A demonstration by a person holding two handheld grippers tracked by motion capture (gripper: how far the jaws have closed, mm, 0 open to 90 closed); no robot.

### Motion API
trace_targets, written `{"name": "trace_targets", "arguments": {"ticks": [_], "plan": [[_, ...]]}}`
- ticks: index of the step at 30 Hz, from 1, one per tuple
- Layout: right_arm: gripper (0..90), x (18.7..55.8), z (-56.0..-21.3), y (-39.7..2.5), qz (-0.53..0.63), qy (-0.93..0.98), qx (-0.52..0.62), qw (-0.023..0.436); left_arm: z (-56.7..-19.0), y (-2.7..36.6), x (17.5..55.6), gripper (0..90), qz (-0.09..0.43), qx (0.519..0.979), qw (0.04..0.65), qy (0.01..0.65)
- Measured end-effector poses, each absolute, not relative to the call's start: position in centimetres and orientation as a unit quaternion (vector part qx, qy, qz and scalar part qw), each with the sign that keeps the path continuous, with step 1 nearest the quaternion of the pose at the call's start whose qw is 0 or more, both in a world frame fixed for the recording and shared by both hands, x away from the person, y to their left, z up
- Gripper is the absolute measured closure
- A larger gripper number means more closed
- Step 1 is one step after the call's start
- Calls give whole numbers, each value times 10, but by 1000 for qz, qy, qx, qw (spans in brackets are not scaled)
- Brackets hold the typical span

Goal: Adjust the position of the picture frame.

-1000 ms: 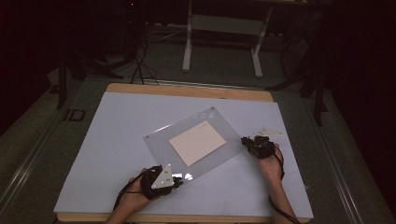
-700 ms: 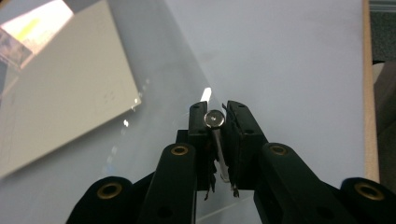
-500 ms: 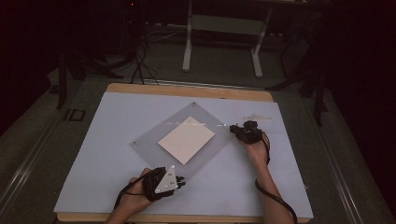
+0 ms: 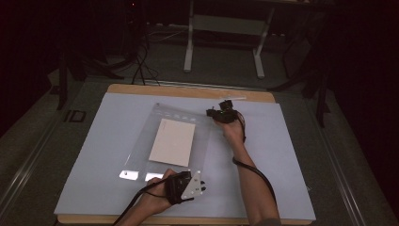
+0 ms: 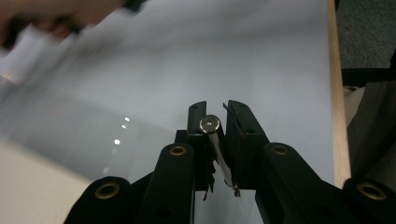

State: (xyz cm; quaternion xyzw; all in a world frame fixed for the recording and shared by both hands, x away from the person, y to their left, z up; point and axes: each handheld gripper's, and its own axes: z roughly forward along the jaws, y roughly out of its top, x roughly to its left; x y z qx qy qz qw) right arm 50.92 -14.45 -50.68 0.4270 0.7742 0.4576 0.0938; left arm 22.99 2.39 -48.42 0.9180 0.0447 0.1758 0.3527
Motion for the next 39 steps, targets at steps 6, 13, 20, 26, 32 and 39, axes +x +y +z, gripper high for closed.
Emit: {"name": "trace_targets", "arguments": {"ticks": [6,13,20,26,32,39], "plan": [[811,518,-510,-81,441,805,391,70,-496,2,244,822,138,917,372,51],[785,521,-527,-58,416,808,415,48,-522,-9,260,830,102,921,373,57],[646,510,-524,-60,398,829,384,83,-524,7,259,651,93,920,376,58],[593,493,-511,-88,421,823,373,85,-514,42,259,613,80,903,416,72],[604,478,-506,-115,406,830,370,102,-509,62,273,606,86,887,438,119],[615,457,-502,-132,401,842,350,89,-513,76,308,605,105,876,428,196]]}}
